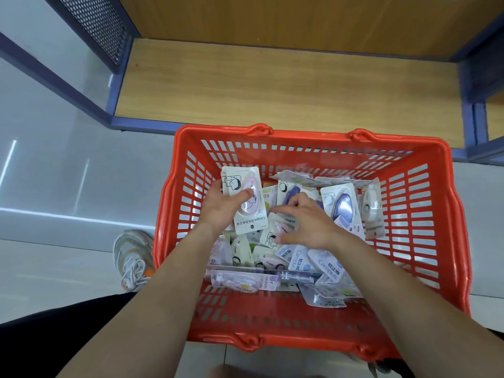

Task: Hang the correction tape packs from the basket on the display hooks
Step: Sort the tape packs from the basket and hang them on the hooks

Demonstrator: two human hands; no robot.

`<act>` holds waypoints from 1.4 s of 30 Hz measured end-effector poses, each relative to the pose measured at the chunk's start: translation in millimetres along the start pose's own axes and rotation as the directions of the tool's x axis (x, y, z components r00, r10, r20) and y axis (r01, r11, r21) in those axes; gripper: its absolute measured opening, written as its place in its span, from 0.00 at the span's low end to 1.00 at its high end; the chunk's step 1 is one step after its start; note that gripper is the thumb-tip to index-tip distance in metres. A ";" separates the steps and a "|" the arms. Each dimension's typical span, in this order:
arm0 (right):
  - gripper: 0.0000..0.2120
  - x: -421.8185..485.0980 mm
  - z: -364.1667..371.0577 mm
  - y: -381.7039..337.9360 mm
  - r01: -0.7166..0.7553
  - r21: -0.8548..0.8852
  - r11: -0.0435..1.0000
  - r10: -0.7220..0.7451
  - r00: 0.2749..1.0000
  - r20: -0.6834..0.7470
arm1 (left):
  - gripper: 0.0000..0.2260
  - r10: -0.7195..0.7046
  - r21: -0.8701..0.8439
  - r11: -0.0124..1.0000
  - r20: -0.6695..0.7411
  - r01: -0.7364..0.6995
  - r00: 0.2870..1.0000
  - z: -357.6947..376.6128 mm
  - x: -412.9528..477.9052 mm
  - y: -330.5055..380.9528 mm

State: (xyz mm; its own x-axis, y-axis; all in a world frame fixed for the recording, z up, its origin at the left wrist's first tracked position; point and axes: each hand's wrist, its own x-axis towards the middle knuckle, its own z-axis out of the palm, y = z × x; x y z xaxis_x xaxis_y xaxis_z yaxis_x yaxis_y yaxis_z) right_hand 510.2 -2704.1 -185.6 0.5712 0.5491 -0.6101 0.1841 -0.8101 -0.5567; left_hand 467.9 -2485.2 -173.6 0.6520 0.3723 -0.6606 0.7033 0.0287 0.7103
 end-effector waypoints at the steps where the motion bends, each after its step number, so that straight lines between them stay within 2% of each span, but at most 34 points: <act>1: 0.31 0.4 2.0 -1.3 0.002 -0.021 1.000 -0.003 1.000 -0.020 | 0.19 -0.003 0.005 1.000 -0.006 0.003 1.000 0.1 0.1 0.1; 5: 0.17 0.9 2.8 -1.1 0.002 0.158 0.987 0.016 0.994 -0.113 | 0.19 0.011 0.018 1.000 0.007 -0.011 1.000 -1.7 -4.4 2.7; 8: 0.15 -8.2 -14.3 2.8 -0.017 0.449 0.893 0.071 0.992 -0.106 | 0.19 0.037 0.028 0.999 0.038 -0.038 0.999 -4.3 -12.0 8.2; 13: 0.15 -31.7 -58.6 -2.5 0.080 0.645 0.760 0.137 0.950 -0.281 | 0.17 0.069 0.043 0.996 0.068 -0.072 0.995 -9.6 -33.7 30.1; 20: 0.13 -90.8 -124.5 -51.7 0.154 0.687 0.710 0.108 0.940 -0.323 | 0.23 0.133 0.075 0.986 0.171 -0.147 0.976 -31.2 -93.3 82.1; 24: 0.11 -135.7 -152.1 -98.3 0.215 0.713 0.667 0.046 0.944 -0.328 | 0.23 0.255 0.052 0.961 0.222 -0.272 0.941 -41.0 -150.3 131.2; 28: 0.12 -185.2 -169.7 -141.1 0.329 0.667 0.668 -0.012 0.901 -0.433 | 0.23 0.371 0.029 0.922 0.220 -0.386 0.902 -50.1 -214.1 168.9; 31: 0.13 -217.3 -171.7 -159.9 0.421 0.658 0.625 0.023 0.832 -0.554 | 0.17 0.428 -0.033 0.902 0.188 -0.430 0.884 -52.4 -252.0 183.7; 34: 0.16 -248.5 -164.1 -174.0 0.478 0.661 0.578 0.062 0.782 -0.620 | 0.21 0.456 -0.066 0.890 0.149 -0.451 0.877 -45.4 -276.5 188.6; 38: 0.17 -272.1 -135.5 -181.1 0.444 0.709 0.549 -0.019 0.854 -0.520 | 0.23 0.436 -0.172 0.889 0.033 -0.425 0.899 -30.8 -295.4 189.5; 42: 0.14 -282.7 -132.2 -187.0 0.437 0.735 0.518 0.002 0.859 -0.512 | 0.22 0.409 -0.227 0.887 -0.021 -0.403 0.912 -21.8 -307.9 182.5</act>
State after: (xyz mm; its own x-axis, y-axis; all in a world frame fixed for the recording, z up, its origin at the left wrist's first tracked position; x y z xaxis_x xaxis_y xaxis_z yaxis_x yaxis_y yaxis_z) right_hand 420.0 -2735.0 165.6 0.9004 0.3651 -0.2365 -0.2433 -0.0281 -0.9695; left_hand 389.4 -2574.3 164.8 0.8766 0.3707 -0.3070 0.2967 0.0860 0.9511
